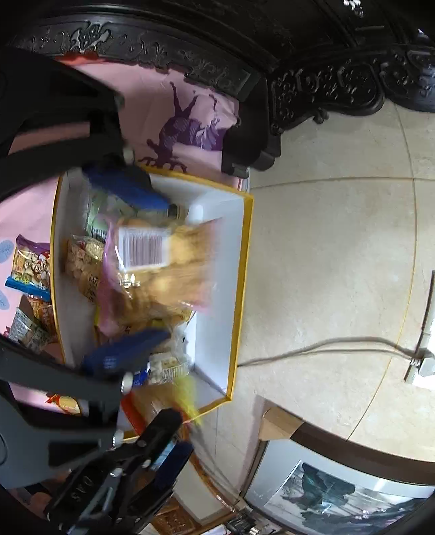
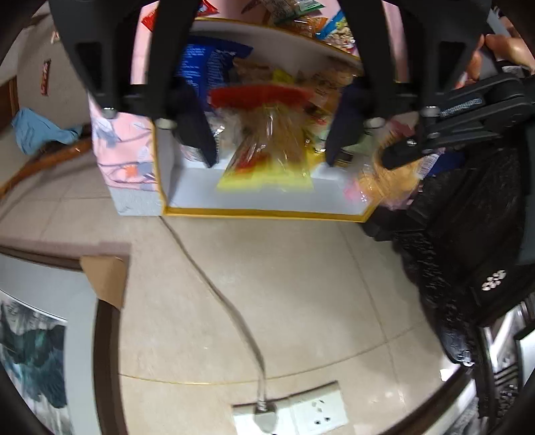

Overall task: Organize snacks
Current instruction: 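Carry both packs into the yellow box and open both grippers, then move both grippers back to the remaining snacks, then grasp the green-topped biscuit pack with the right gripper while the left gripper grasps the purple candy bag, then lift both held packs into the yellow box and open both grippers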

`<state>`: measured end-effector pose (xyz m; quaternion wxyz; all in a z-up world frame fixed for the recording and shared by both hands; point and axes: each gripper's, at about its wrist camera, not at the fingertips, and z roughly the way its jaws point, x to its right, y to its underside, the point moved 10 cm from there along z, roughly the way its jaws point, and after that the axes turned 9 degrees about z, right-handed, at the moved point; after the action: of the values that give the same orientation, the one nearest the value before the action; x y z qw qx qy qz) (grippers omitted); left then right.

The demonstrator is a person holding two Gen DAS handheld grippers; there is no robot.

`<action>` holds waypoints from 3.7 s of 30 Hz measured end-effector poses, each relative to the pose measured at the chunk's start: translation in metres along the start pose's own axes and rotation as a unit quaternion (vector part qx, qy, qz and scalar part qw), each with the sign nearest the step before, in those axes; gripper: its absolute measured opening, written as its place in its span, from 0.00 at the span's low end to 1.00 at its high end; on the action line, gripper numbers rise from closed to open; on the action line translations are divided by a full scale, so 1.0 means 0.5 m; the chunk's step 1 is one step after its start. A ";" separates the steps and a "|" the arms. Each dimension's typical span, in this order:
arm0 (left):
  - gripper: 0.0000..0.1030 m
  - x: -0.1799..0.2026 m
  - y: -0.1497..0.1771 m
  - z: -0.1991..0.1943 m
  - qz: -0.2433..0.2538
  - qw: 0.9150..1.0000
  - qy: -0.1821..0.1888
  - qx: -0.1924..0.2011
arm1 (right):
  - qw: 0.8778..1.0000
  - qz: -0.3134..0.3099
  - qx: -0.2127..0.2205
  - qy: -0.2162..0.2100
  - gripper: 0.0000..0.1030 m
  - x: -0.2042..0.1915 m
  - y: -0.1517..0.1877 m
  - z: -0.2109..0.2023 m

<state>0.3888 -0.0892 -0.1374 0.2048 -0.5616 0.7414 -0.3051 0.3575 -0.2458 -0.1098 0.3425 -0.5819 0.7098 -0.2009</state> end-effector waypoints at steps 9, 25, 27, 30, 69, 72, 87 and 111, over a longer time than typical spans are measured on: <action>0.89 -0.011 0.001 -0.051 -0.003 1.000 -0.012 0.021 | 1.000 -0.016 0.012 -0.002 0.70 0.020 0.014 -0.059; 0.90 -0.028 0.301 -0.056 0.020 0.998 0.001 -0.065 | 0.980 -0.123 -0.148 -0.045 0.70 0.038 0.356 -0.036; 0.90 -0.024 0.330 -0.059 0.031 0.997 0.005 -0.075 | 0.974 -0.144 -0.169 -0.050 0.70 0.022 0.398 -0.010; 0.90 -0.025 0.369 -0.064 0.045 0.995 0.001 -0.090 | 0.967 -0.166 -0.185 -0.056 0.70 0.003 0.429 0.024; 0.75 0.074 0.418 0.145 0.102 0.983 0.081 -0.132 | 0.975 -0.093 -0.201 -0.016 0.53 0.080 0.500 0.029; 0.60 0.068 0.415 0.143 0.106 0.983 0.078 -0.130 | 0.975 -0.096 -0.199 -0.014 0.53 0.070 0.502 0.033; 0.46 0.031 0.418 0.043 0.070 0.989 0.082 -0.098 | 0.975 -0.075 -0.207 -0.011 0.52 0.054 0.507 0.024; 0.46 0.032 0.014 -0.146 0.042 0.994 0.049 0.084 | 0.996 -0.025 0.081 -0.035 0.52 -0.009 -0.014 -0.135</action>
<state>0.3323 -0.0871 -0.0882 0.2274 -0.4946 0.7454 -0.3849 0.3141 -0.2510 -0.0580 0.4079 -0.5767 0.6638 -0.2459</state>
